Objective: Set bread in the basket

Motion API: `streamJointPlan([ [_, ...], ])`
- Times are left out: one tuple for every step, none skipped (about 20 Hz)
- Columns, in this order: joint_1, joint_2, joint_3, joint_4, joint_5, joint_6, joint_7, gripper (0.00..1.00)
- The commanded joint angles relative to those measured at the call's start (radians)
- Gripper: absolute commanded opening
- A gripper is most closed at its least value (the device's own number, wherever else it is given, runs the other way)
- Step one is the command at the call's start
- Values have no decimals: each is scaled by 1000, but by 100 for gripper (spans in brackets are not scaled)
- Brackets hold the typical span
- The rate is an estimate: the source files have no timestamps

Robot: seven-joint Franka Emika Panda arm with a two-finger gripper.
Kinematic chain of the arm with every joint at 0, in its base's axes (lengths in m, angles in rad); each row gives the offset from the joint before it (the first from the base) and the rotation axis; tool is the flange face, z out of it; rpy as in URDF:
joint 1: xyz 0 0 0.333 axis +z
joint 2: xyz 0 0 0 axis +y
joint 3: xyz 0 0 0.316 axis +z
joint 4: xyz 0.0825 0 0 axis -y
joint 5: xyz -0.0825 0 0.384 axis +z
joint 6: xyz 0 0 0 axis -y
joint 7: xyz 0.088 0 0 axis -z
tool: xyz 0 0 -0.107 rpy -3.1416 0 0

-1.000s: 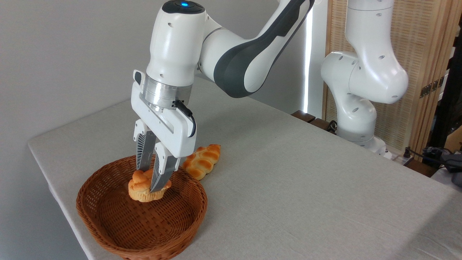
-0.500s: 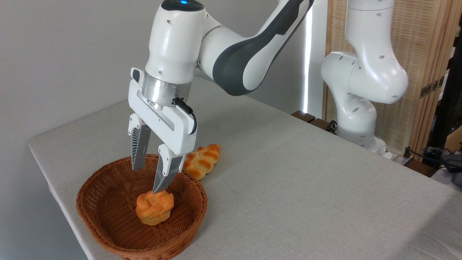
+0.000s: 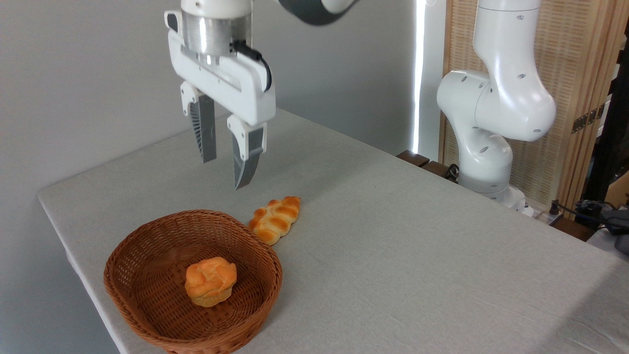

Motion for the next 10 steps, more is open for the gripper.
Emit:
streamJointPlan([
  [-5,8,3,43,31,-77,-6,100],
  [-5,8,8,42,31,-80,-4,100],
  [-5,8,8,42,34,-80,-4,100],
  [-5,12,5,42,52,-80,-4,100],
  [-5,12,-1,42,83,-80,-6,100],
  [-5,12,-3,42,100,-81,-9,100],
  [-5,12,-4,42,103,-83,-10,100],
  [-5,12,-4,40,101,-86,-19,100],
  [-5,12,0,40,98,-101,-18,100],
  [-5,12,6,42,91,-98,-13,100],
])
